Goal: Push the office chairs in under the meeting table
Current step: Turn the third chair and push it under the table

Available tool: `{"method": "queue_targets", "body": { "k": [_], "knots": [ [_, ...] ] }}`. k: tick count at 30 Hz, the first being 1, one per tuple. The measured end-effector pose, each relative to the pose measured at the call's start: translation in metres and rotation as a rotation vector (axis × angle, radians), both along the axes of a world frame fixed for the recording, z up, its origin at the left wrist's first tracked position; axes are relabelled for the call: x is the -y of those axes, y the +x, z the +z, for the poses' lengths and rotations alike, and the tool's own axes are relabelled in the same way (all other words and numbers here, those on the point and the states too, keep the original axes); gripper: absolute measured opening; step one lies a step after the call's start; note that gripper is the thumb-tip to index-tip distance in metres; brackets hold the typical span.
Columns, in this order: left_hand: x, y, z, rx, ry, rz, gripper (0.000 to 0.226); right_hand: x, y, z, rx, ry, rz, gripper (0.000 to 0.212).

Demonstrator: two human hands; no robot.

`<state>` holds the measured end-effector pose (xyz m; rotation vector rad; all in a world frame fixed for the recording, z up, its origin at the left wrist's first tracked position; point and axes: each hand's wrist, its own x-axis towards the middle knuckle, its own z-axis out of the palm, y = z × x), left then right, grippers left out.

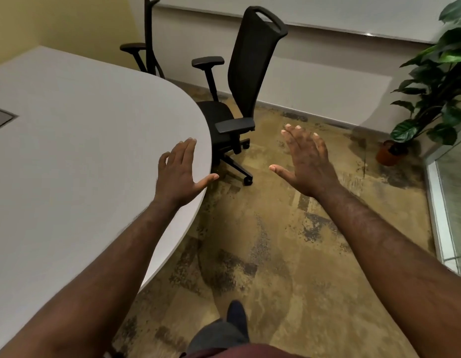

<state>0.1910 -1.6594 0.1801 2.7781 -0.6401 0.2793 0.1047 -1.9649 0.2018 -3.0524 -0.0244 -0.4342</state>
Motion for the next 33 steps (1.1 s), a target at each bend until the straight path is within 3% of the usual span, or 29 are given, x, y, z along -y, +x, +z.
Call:
{"method": "queue_targets", "body": {
  "k": [25, 33],
  "knots": [
    [0.292, 0.149, -0.004, -0.045, 0.011, 0.315, 0.100, 0.295, 0.254, 0.008, -0.053, 0.014, 0.315, 0.080],
    [0.348, 0.238, -0.003, -0.013, -0.010, 0.398, 0.100, 0.359, 0.360, 0.007, -0.034, 0.016, 0.375, 0.081]
  ]
}}
